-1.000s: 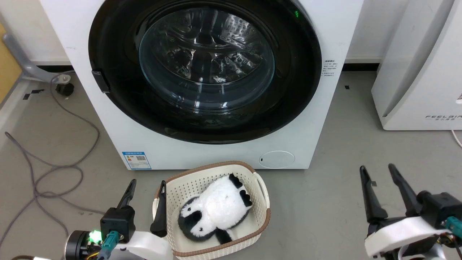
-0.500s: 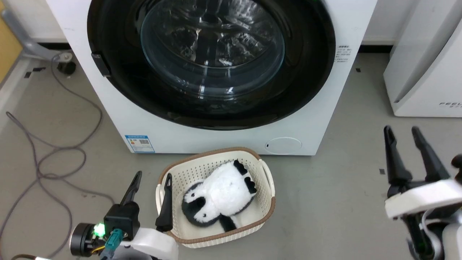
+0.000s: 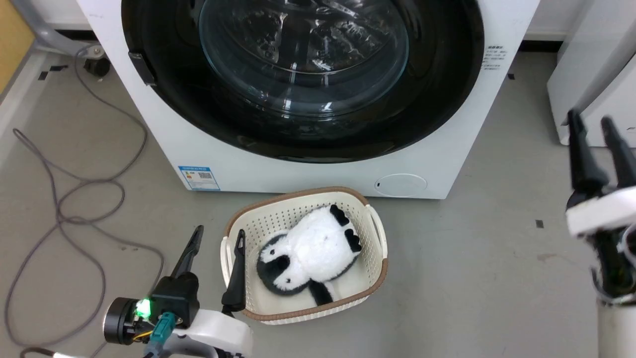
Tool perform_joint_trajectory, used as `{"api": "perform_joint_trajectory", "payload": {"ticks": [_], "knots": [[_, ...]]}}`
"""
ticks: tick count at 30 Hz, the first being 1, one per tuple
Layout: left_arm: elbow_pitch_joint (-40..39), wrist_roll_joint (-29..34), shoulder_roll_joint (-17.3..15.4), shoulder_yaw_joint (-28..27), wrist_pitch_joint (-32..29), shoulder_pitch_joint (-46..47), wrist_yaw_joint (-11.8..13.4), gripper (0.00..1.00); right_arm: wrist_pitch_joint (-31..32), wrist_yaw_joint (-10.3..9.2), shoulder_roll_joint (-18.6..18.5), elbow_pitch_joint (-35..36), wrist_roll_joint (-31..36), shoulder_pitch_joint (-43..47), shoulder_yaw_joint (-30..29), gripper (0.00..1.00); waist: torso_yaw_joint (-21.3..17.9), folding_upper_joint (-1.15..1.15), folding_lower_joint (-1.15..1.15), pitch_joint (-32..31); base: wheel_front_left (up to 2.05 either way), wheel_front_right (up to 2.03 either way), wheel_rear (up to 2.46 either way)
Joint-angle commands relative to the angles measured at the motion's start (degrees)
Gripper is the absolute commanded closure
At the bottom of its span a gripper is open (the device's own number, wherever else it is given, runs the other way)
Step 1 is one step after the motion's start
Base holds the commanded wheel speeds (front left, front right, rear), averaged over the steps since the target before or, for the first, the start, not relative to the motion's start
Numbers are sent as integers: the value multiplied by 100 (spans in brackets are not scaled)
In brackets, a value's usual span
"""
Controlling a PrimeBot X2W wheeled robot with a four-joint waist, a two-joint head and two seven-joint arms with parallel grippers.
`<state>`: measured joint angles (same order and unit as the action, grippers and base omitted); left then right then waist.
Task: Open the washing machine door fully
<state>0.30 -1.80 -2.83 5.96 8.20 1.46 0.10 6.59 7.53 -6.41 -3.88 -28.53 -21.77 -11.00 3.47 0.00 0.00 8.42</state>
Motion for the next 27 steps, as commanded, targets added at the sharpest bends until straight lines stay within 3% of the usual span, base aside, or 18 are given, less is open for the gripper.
{"api": "perform_joint_trajectory", "payload": {"ticks": [1, 2, 11, 27], "knots": [[-16, -39, -4, 28, 55, 119, 36, 0, 51, -2, -1, -58, -134, -216, -71, 54, 24, 0, 0, 39, 0, 0, 0], [-16, -44, -4, 41, 67, 130, 37, 0, 98, -2, 7, -111, -191, -316, -122, 100, 36, 0, 0, 65, 0, 0, 0], [-30, -98, -4, 182, 175, 263, 53, 0, 655, -2, 2, -904, -560, -1366, -635, 100, 186, 0, 0, 357, 0, 0, 0], [-166, -260, -4, 440, 367, 606, 167, 0, 1962, -3, -394, -2608, -726, -3378, -1242, 100, 559, 0, 0, 1004, 0, 0, 0]]}}
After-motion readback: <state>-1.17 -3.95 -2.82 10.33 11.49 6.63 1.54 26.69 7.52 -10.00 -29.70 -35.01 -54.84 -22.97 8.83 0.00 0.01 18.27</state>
